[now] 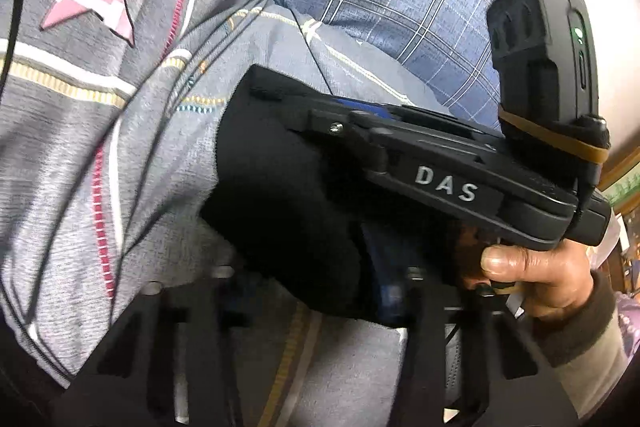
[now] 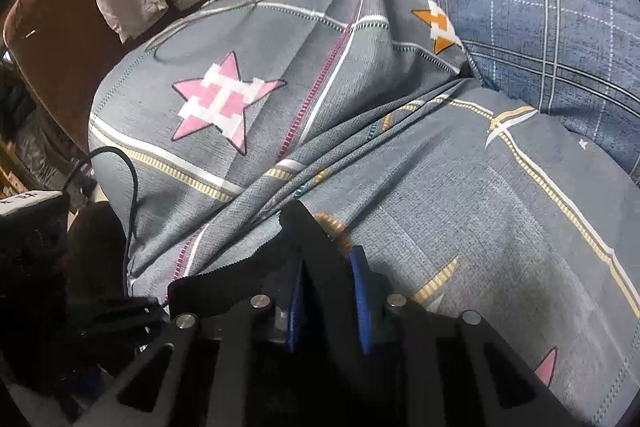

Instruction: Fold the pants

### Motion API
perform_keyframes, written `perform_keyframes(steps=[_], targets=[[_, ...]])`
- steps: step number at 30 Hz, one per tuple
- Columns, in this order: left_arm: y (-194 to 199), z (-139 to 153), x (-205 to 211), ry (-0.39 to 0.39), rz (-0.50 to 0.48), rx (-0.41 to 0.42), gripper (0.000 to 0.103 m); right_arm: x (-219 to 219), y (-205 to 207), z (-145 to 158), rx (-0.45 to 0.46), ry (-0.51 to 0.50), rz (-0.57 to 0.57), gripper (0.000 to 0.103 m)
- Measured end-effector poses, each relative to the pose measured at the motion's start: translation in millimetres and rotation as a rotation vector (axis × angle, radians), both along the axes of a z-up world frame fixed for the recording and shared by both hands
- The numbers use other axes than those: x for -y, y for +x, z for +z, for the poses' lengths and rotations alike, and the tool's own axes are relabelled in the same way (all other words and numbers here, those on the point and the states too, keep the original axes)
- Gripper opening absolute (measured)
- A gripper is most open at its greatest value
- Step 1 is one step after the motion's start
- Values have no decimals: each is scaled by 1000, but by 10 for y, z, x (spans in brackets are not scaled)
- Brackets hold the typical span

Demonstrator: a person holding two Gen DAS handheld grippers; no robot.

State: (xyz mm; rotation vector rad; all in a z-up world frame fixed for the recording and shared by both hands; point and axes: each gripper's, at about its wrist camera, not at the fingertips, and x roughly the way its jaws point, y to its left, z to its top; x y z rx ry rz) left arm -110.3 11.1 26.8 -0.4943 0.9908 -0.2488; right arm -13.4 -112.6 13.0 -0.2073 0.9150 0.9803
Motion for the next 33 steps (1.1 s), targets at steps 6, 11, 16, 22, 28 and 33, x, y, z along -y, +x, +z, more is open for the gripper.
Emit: perform_keyframes(steps=[6, 11, 16, 22, 28, 33], targets=[[-122, 491, 128, 39, -48, 149, 32, 386, -96, 469, 30, 200, -71, 18], [-186, 957, 576, 63, -184, 282, 32, 1080, -304, 927, 115, 340, -169, 16], [-164, 1142, 1379, 83, -397, 354, 32, 2131, -530, 1042, 156, 439, -373, 15], [37, 523, 2295, 114, -621, 206, 32, 3075, -553, 466, 45, 333, -728, 13], [-57, 740, 2078, 20, -739, 167, 32, 3535, -914, 368, 10, 365, -860, 28], [-42, 1046, 1761, 121, -685, 276, 66, 3481, -1131, 390, -28, 419, -818, 53]])
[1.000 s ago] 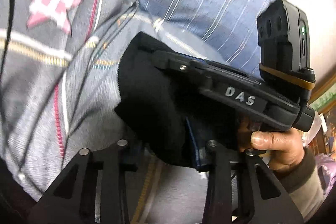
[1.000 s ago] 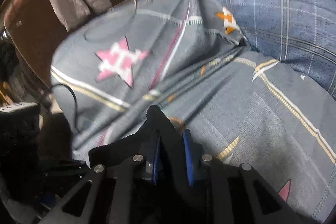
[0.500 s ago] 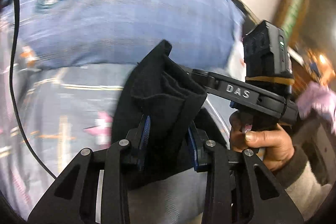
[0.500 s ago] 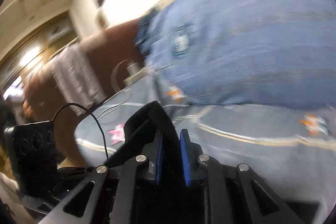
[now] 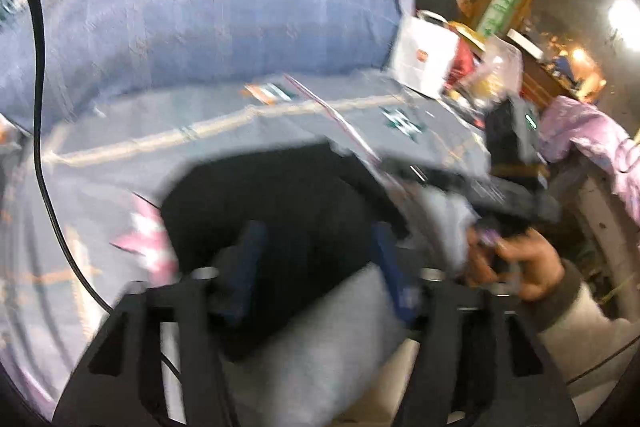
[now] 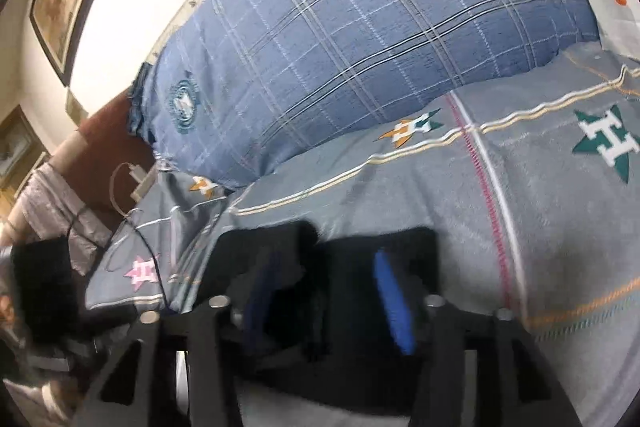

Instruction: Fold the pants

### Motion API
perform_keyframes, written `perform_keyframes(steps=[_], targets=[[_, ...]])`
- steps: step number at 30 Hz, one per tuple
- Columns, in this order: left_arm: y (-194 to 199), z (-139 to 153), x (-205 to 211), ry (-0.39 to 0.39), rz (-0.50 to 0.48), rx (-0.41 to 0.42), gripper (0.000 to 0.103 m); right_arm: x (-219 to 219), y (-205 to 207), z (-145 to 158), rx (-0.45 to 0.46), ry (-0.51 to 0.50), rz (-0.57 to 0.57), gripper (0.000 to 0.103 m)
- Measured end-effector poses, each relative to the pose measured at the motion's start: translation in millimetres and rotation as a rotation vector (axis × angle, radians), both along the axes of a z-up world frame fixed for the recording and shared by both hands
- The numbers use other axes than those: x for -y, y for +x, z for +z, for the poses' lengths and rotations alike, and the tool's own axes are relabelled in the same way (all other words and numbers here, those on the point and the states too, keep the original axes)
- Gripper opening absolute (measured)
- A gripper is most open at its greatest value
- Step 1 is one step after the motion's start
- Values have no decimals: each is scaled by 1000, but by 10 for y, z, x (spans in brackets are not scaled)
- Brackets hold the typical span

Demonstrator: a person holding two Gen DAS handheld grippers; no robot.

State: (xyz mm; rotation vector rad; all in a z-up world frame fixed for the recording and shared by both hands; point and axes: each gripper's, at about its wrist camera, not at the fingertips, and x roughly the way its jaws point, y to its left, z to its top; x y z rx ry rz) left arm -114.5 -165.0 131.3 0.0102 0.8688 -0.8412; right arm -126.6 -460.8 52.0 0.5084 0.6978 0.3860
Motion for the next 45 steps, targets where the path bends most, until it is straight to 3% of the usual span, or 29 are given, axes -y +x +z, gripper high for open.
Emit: perform_keyframes(steps=[3, 7, 9, 12, 22, 24, 25, 26, 29, 32, 38, 42, 45], targets=[[337, -107, -62, 41, 74, 29, 66, -188, -75, -113, -40, 34, 42, 64], [723, -497, -1, 104, 145, -45, 66, -378, -11, -277, -119, 39, 68, 67], [751, -658, 6, 112, 154, -94, 66, -387, -10, -291, -114, 79, 70, 68], [716, -734, 9, 106, 168, -66, 67, -379, -8, -308, -111, 172, 92, 75], [680, -705, -9, 90, 182, -69, 67, -553, 108, -340, -148, 58, 63, 80], [685, -706, -12, 84, 190, -72, 67, -565, 121, -331, -135, 36, 45, 70], [684, -706, -20, 86, 198, -73, 67, -619, 131, -320, -124, -19, 65, 42], [679, -708, -27, 90, 205, -75, 67, -646, 124, -324, -118, -56, 67, 29], [660, -682, -59, 80, 214, -84, 66, -625, 32, -262, -74, -41, 70, 10], [628, -561, -48, 54, 210, -75, 66, -527, -77, -11, 17, -2, 76, 10], [539, -242, 238, 20, 154, -12, 66, -392, -253, 416, 127, -111, 35, 9], [481, -329, 569, 38, 107, 2, 67, 30, -372, 262, 64, -128, -94, 9], [482, -498, 754, 101, 111, 29, 67, 172, -275, -104, -54, -131, -124, 9]])
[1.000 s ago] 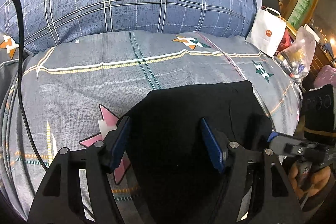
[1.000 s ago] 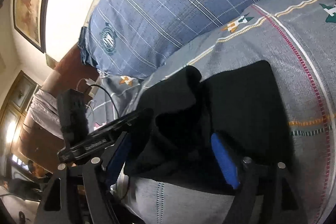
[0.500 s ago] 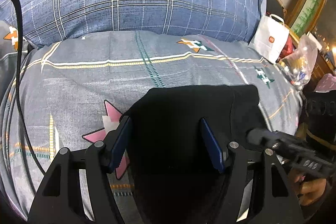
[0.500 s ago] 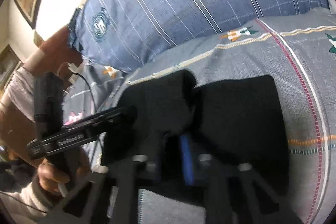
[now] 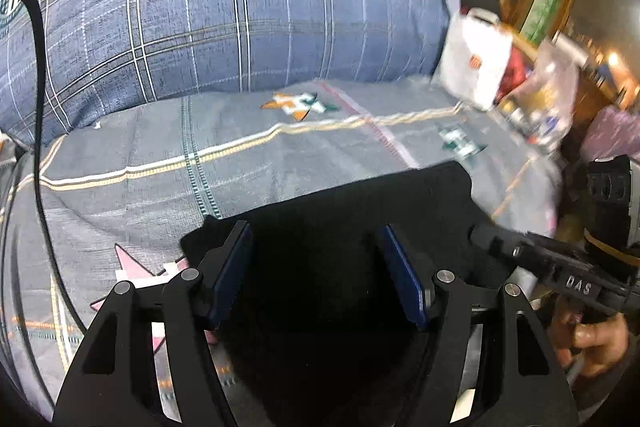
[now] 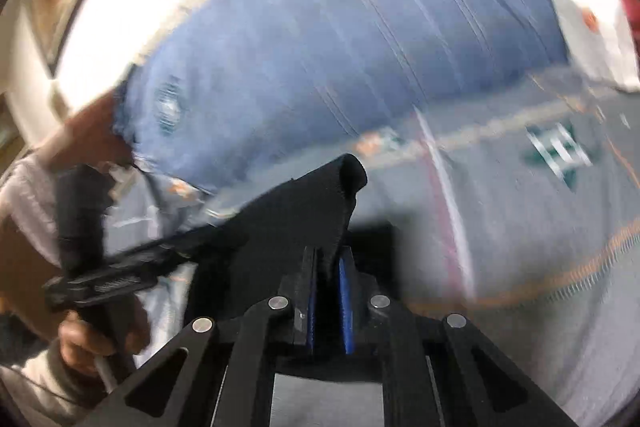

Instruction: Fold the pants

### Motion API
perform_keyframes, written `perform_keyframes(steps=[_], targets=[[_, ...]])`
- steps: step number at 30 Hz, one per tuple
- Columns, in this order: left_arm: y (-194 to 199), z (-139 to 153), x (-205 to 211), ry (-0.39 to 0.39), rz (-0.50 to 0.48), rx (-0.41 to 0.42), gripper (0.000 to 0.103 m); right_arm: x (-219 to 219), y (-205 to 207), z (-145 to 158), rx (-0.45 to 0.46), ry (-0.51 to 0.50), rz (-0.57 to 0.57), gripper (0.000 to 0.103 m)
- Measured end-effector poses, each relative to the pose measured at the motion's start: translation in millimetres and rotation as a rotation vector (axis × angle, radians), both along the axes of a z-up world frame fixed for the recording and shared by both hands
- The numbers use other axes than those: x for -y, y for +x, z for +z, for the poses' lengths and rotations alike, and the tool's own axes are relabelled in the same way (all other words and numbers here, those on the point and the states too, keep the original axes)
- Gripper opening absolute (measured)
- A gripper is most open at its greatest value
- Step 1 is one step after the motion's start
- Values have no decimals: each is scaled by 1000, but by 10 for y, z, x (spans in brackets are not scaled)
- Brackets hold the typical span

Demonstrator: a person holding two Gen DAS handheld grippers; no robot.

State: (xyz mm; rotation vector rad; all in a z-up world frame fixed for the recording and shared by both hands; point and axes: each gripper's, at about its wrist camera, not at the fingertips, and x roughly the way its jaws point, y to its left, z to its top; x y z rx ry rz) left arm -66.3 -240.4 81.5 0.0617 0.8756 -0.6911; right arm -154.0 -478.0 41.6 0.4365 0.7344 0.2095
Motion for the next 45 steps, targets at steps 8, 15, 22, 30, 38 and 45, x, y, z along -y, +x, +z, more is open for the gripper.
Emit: perform_keyframes(steps=[8, 15, 22, 30, 38, 45], targets=[[48, 97, -127, 22, 60, 27, 66, 16, -39, 283, 36, -101, -66, 26], [136, -42, -128, 65, 118, -15, 67, -396, 280, 317, 83, -143, 98, 26], [286, -210, -100, 54, 152, -26, 68, -407, 676, -163, -6, -145, 76, 26], [68, 28, -262, 24, 140, -34, 67, -478, 325, 201, -22, -252, 130, 27], [-182, -152, -328, 54, 159, -42, 70, -637, -222, -51, -65, -366, 100, 35], [-218, -178, -355, 46, 183, -52, 72, -616, -251, -77, -35, -363, 72, 38]])
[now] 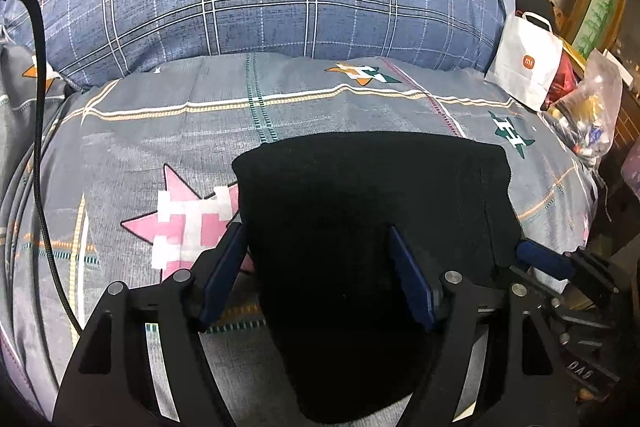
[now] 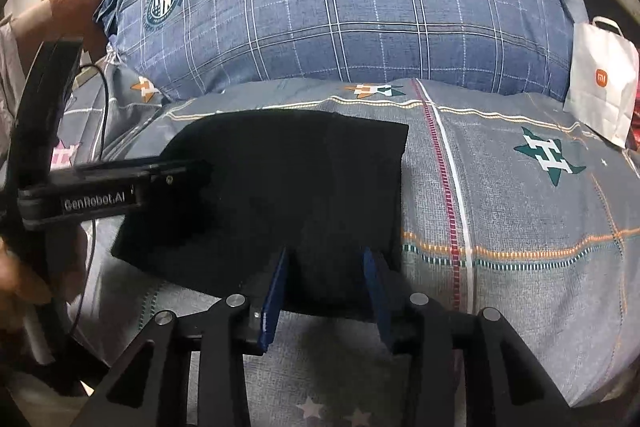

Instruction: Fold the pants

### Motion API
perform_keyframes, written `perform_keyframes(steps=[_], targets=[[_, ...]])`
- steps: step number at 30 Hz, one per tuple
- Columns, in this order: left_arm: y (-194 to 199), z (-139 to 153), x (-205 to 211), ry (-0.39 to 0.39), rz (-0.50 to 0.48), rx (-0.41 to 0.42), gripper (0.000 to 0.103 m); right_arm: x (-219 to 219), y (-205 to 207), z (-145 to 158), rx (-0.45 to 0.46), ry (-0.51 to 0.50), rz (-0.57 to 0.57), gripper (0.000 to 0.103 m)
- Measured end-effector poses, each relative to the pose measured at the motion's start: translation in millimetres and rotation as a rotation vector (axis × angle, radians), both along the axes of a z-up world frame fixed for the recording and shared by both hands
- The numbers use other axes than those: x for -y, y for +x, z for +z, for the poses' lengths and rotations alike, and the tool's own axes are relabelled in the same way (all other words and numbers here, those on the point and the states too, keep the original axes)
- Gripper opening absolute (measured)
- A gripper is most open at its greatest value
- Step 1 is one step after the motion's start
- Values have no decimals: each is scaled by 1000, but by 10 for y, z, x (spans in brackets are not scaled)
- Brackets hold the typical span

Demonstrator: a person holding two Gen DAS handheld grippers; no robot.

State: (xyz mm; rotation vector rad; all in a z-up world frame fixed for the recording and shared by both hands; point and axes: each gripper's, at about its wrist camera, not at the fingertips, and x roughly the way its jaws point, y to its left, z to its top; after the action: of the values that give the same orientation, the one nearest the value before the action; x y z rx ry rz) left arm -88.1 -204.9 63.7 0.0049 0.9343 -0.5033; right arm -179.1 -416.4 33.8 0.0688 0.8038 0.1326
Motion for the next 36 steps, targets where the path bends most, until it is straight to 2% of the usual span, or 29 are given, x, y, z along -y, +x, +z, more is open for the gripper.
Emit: perform_keyframes(steps=[5, 8, 14, 28, 36], targets=[[-48, 108, -8, 22, 1, 34, 72, 1, 5, 202, 33, 33, 0, 38], [-64, 172, -33, 5, 11, 44, 72, -6, 7, 279, 61, 71, -3, 38], [-106, 282, -96, 3, 43, 85, 72, -60, 52, 318, 74, 121, -13, 39], [-267, 241, -90, 0, 47, 56, 72, -166, 11, 190, 42, 107, 12, 39], [-316, 30, 17, 31, 28, 5, 72, -84, -21, 51, 10, 106, -13, 40]])
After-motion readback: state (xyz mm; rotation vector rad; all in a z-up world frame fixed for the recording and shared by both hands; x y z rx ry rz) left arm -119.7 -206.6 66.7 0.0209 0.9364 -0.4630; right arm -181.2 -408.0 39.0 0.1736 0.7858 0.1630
